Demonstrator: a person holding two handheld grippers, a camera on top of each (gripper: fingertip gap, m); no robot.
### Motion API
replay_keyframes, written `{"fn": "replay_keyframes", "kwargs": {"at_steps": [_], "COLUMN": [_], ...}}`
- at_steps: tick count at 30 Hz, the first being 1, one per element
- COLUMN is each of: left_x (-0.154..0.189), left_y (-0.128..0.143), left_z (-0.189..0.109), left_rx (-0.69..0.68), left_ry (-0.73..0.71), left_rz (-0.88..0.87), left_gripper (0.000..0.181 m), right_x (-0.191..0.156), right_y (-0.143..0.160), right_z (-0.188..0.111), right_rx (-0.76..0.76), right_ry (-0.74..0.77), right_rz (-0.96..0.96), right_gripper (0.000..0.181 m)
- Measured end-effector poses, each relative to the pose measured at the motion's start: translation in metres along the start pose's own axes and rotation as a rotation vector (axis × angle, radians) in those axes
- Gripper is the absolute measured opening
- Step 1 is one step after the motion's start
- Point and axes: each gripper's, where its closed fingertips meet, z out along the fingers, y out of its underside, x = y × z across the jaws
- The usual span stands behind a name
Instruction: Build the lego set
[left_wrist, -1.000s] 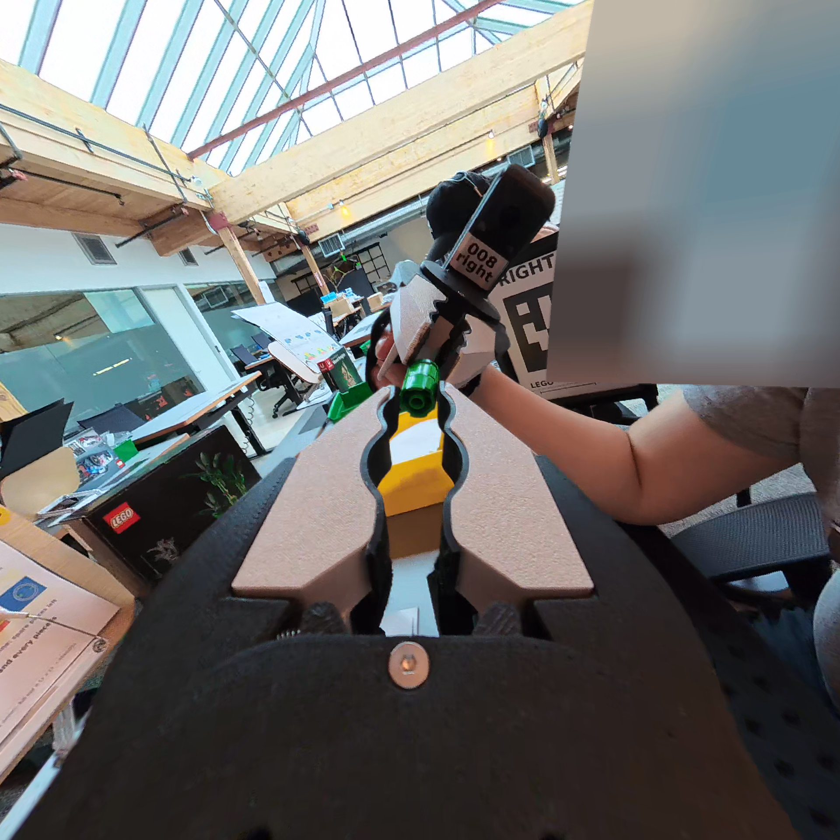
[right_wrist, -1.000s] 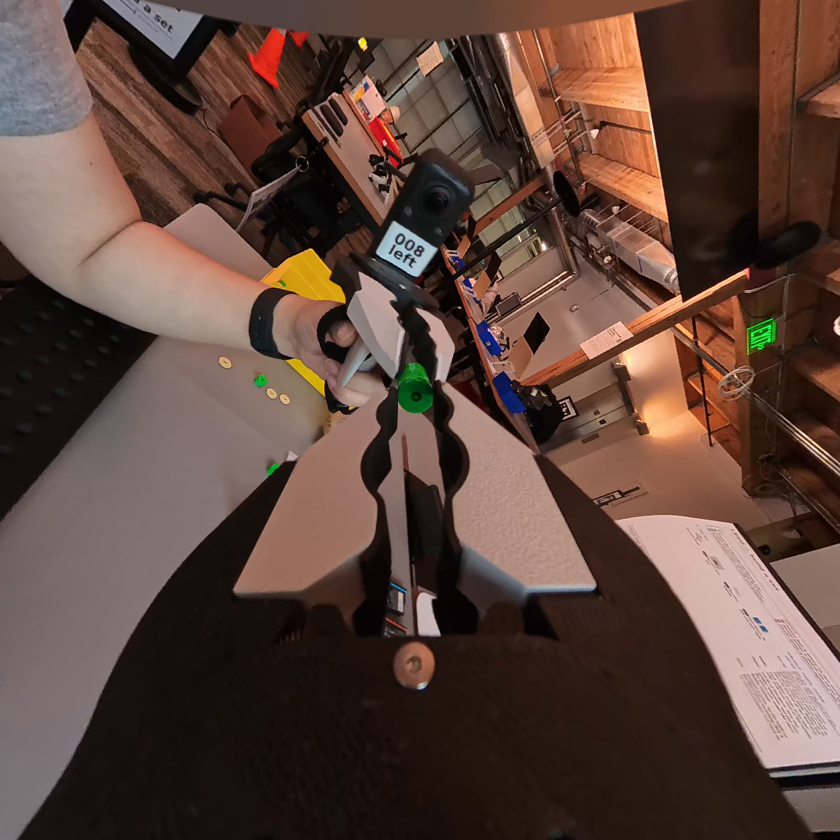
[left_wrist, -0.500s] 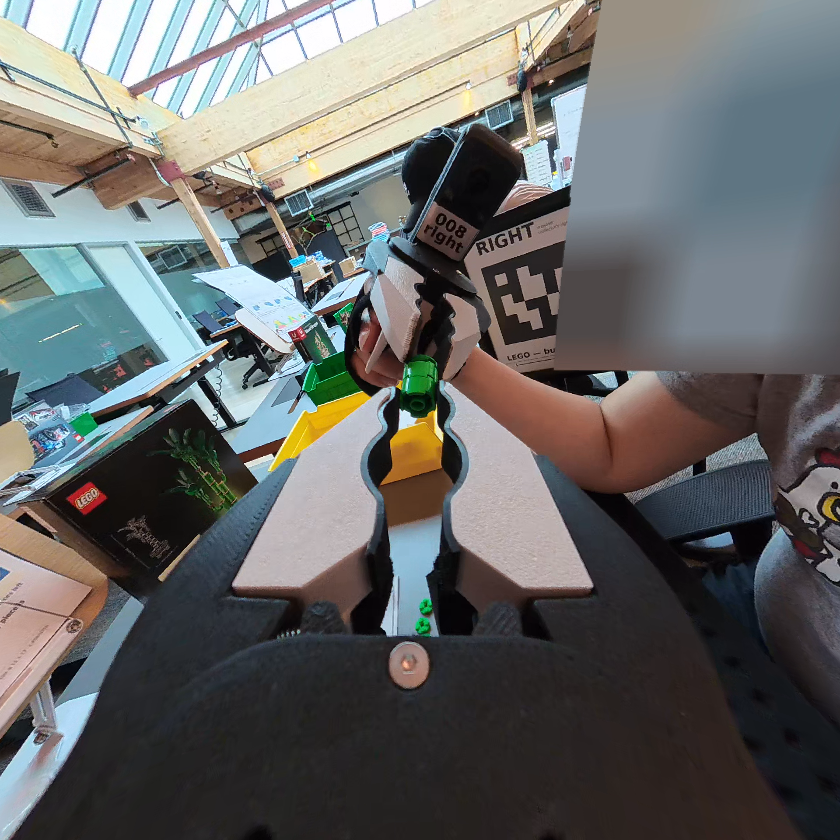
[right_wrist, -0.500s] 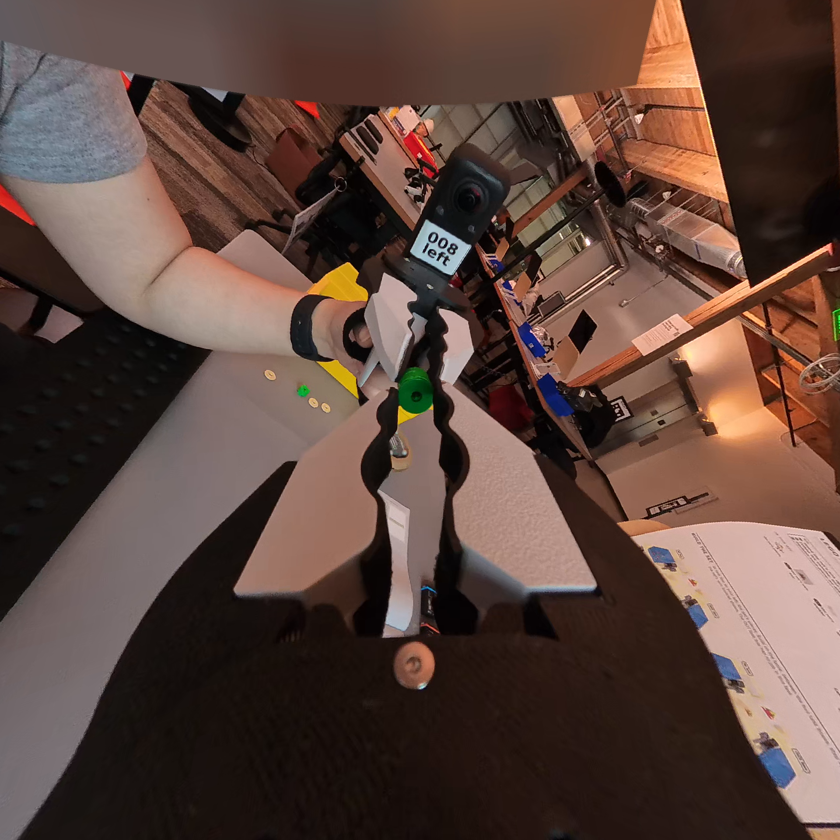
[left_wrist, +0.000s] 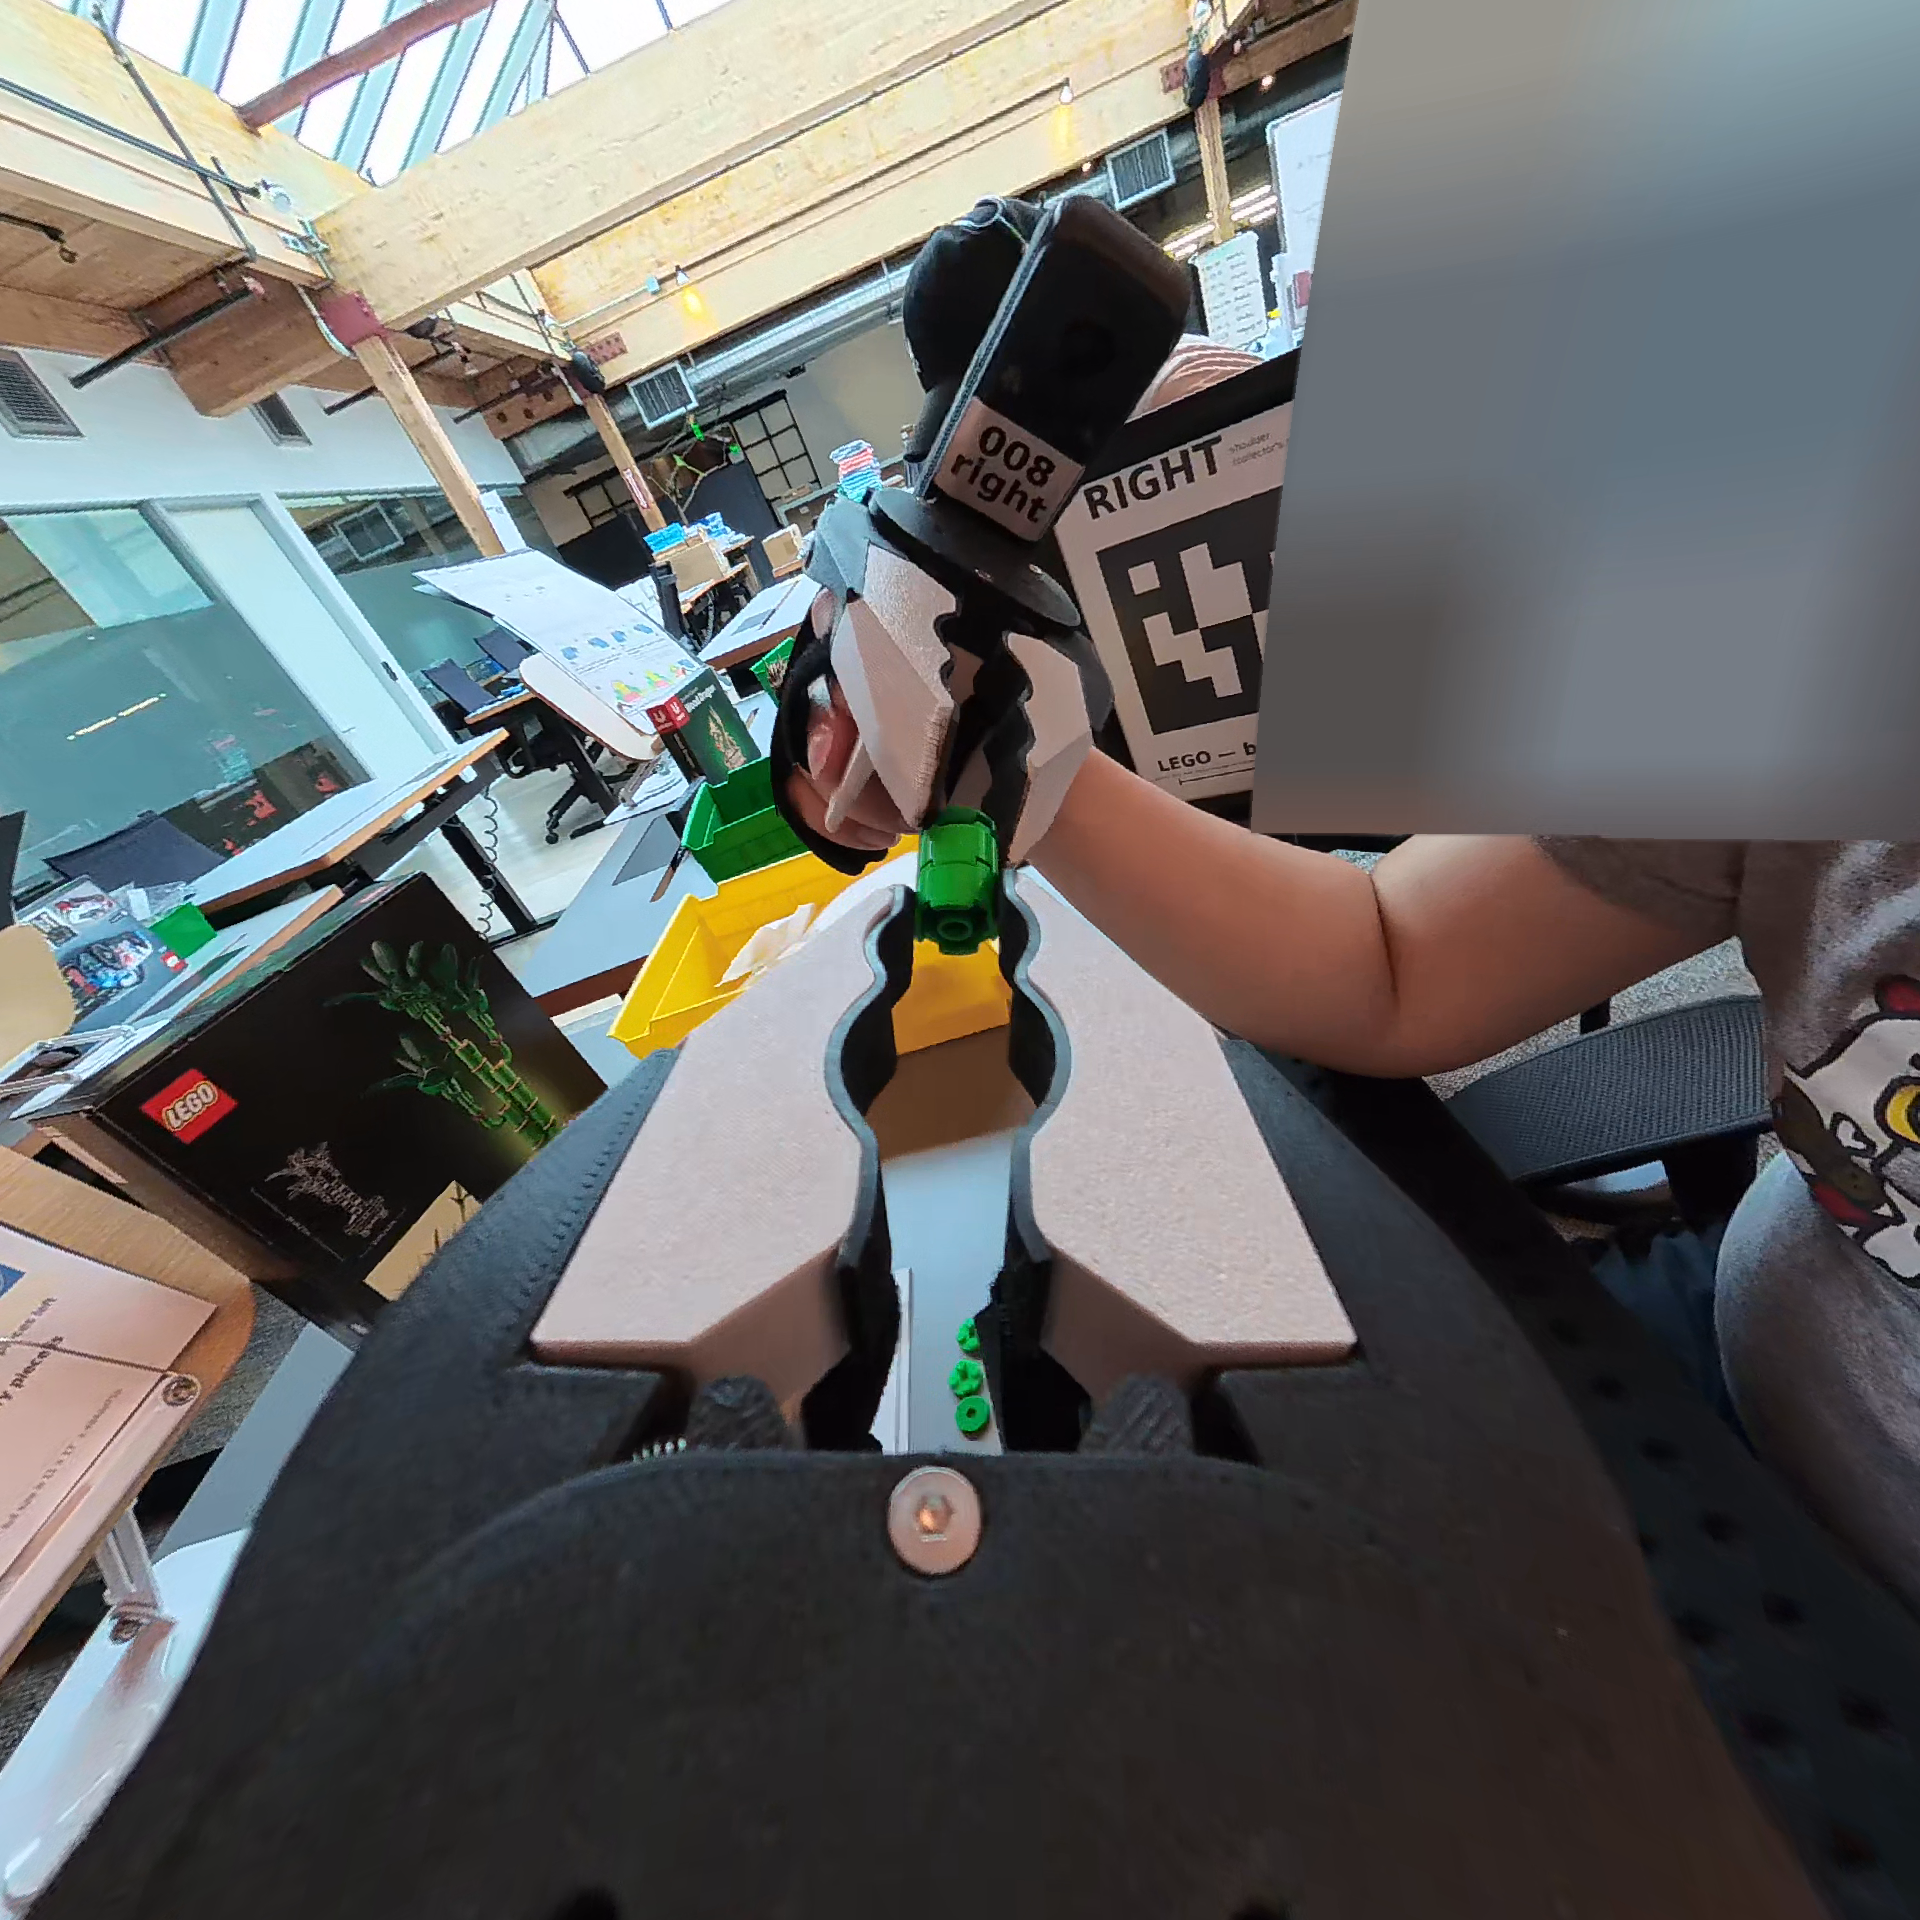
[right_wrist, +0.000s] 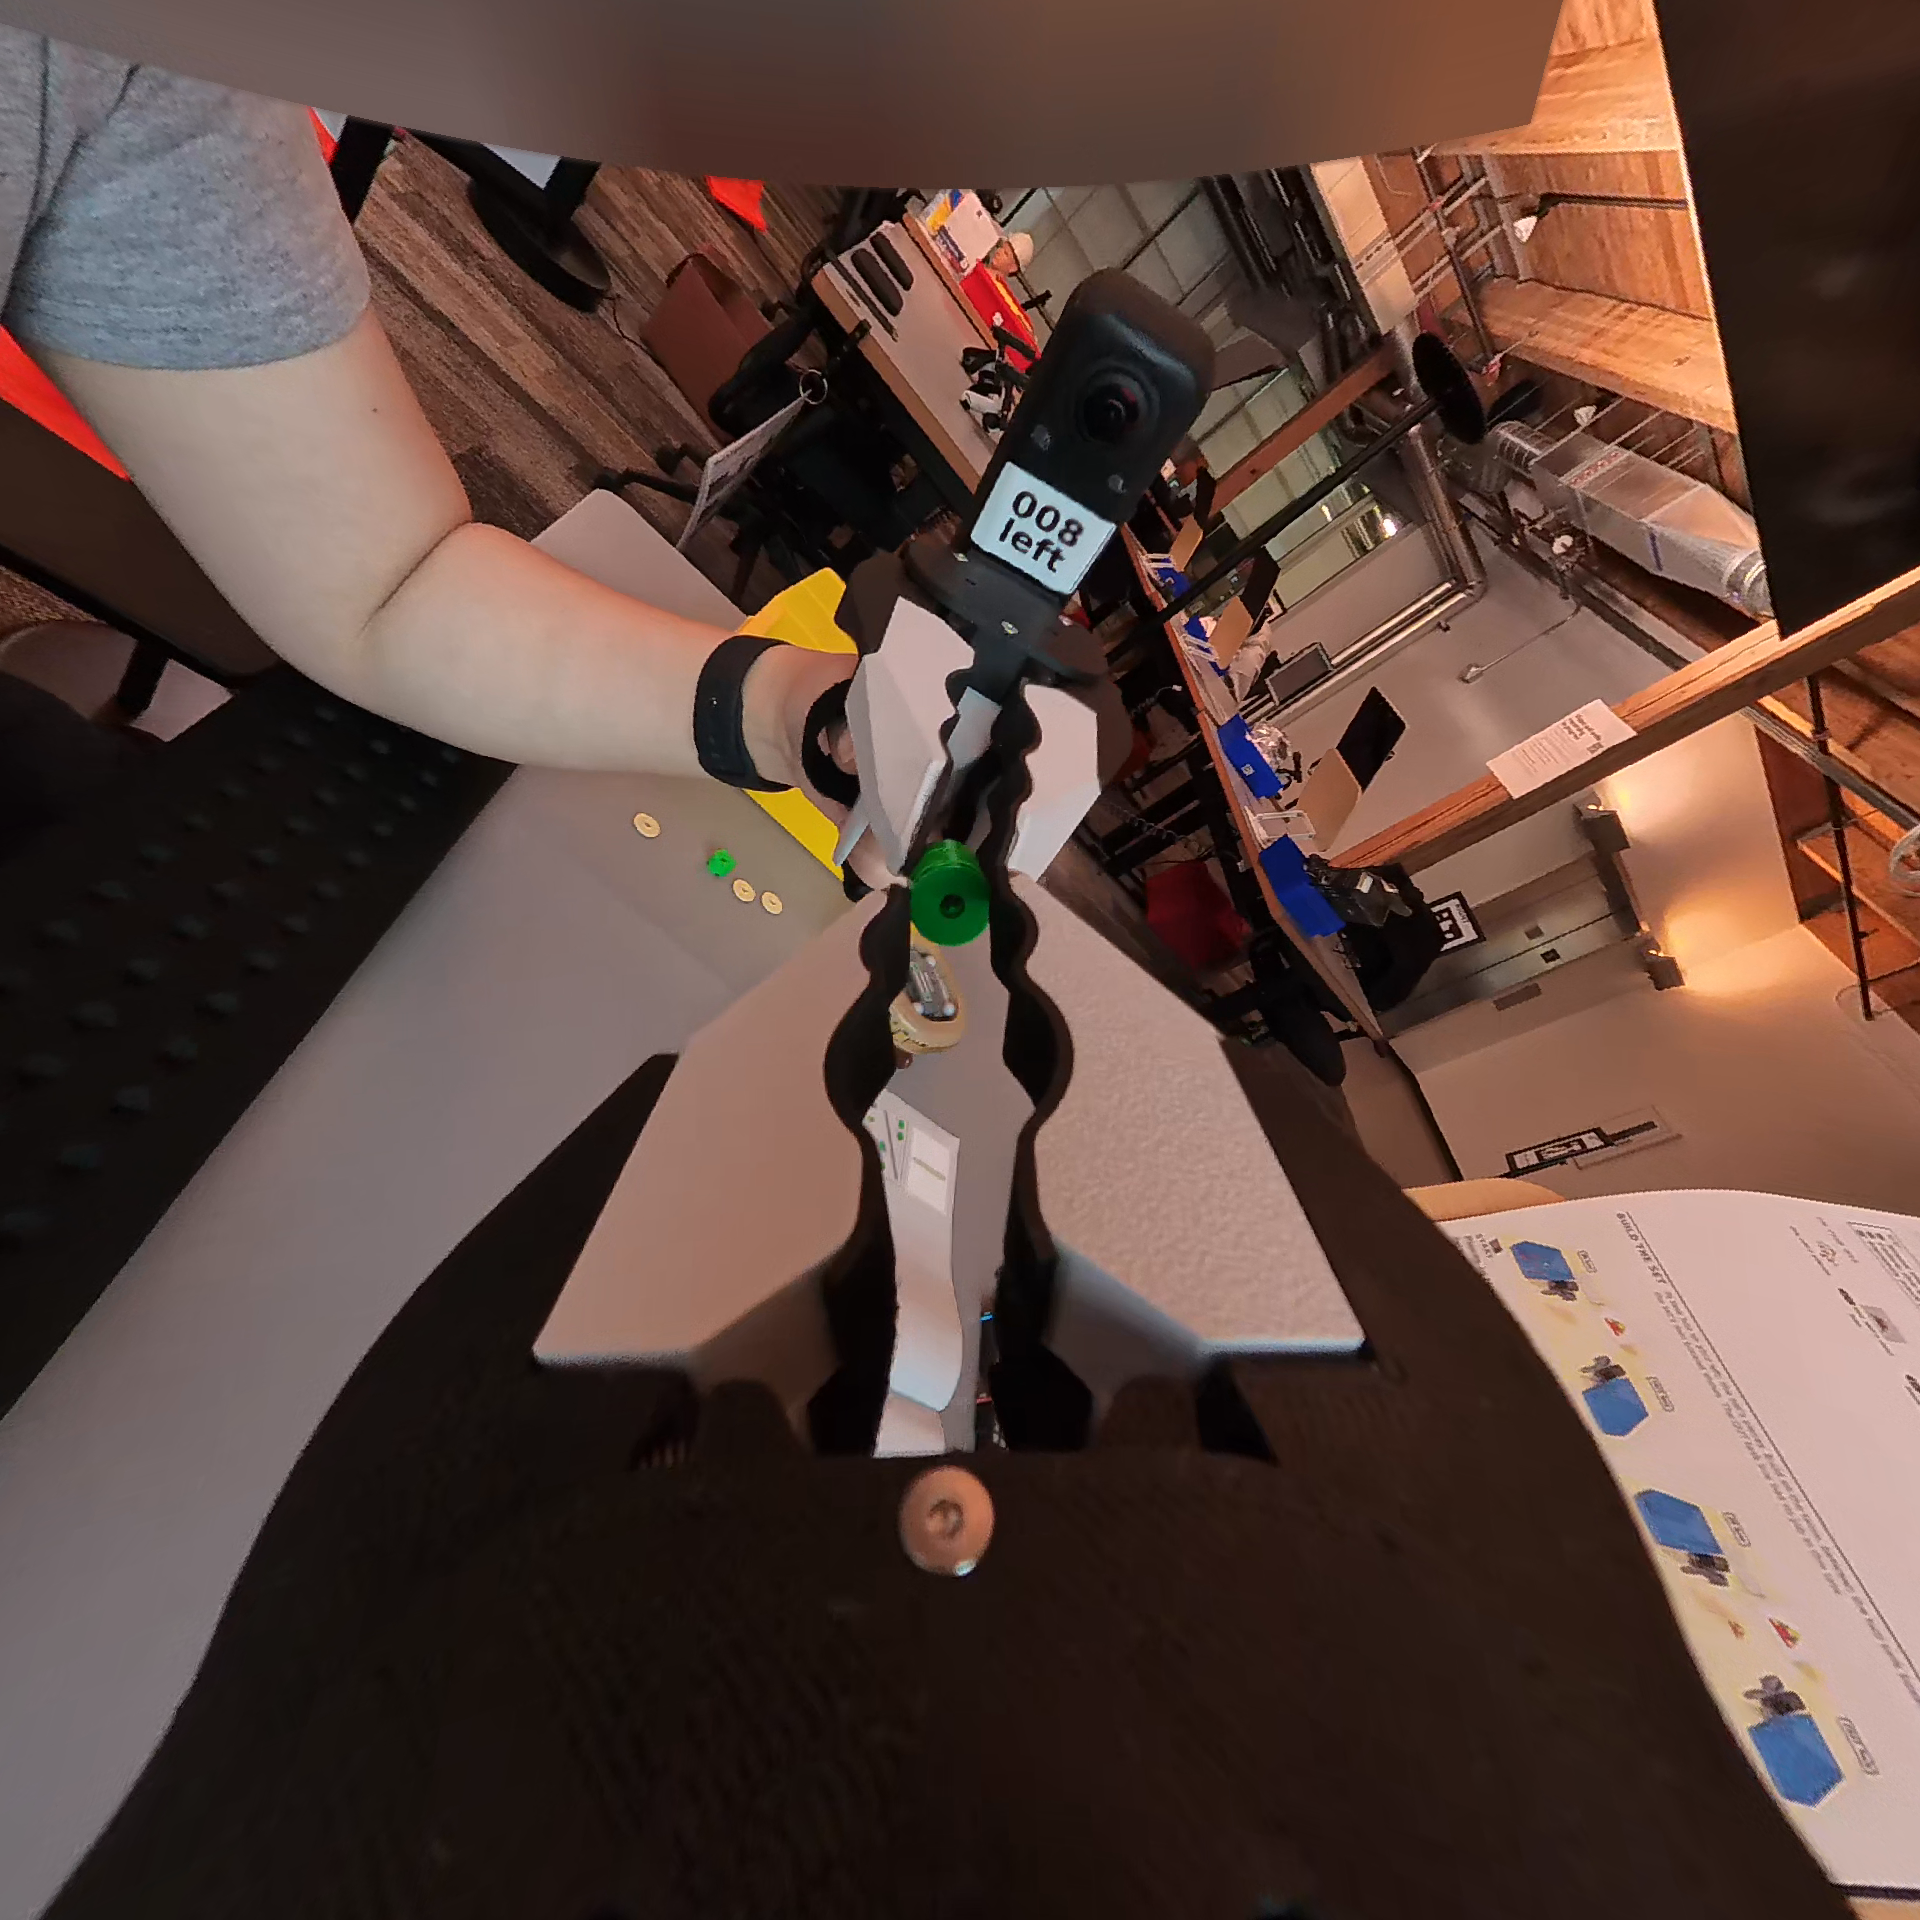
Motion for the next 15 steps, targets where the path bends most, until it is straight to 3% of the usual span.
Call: {"fn": "replay_keyframes", "kwargs": {"at_steps": [15], "left_x": [-0.01], "left_y": [0.003], "left_z": [0.003], "left_rx": [-0.022], "left_ry": [-0.051], "left_rz": [-0.028], "left_gripper": [0.012], "right_x": [0.006], "right_y": [0.009], "right_z": [-0.003], "right_rx": [-0.059], "right_ry": [0.041], "right_rz": [-0.015], "right_gripper": [0.014]}}
